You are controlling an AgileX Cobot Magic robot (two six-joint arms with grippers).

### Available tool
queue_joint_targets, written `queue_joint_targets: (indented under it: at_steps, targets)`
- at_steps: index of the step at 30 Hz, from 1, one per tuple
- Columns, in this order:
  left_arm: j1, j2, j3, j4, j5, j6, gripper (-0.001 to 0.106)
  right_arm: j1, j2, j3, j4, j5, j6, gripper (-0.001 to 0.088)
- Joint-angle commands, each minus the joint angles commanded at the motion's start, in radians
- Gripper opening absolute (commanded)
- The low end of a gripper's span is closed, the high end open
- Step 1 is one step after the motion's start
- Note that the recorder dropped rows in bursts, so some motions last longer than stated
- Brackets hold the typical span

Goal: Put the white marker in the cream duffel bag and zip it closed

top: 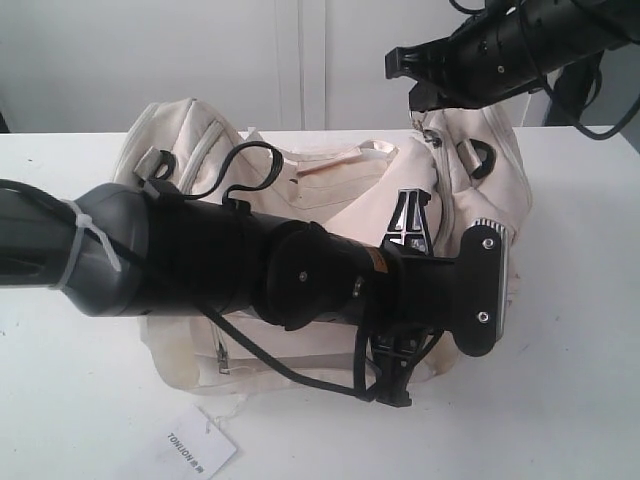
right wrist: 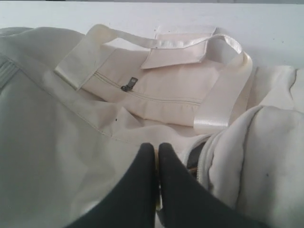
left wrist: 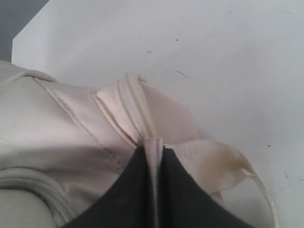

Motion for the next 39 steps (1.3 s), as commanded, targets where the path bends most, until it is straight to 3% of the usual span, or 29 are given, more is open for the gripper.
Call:
queue_joint_targets:
  at_steps: [6, 15, 23, 25, 34, 39]
  targets:
    - [0.000, 0.000, 0.000, 0.000, 0.000, -0.002, 0.000, 0.000, 0.010, 0.000, 0.013, 0.005, 0.031, 0.0026]
    - [0.000, 0.000, 0.000, 0.000, 0.000, -0.002, 0.000, 0.000, 0.010, 0.000, 0.013, 0.005, 0.031, 0.0247]
    - [0.000, 0.000, 0.000, 0.000, -0.006, -0.002, 0.000, 0.000, -0.019, 0.000, 0.013, -0.002, 0.050, 0.0260]
    - [0.000, 0.000, 0.000, 0.000, -0.017, -0.002, 0.004, -0.002, -0.035, 0.000, 0.013, -0.002, 0.050, 0.0260]
    - [0.000, 0.000, 0.000, 0.000, -0.037, -0.002, 0.044, -0.002, -0.096, 0.000, 0.013, 0.016, 0.139, 0.0260]
    - [0.000, -0.008, 0.000, -0.002, -0.029, -0.022, 0.050, -0.002, -0.115, 0.000, 0.013, 0.035, 0.139, 0.0260]
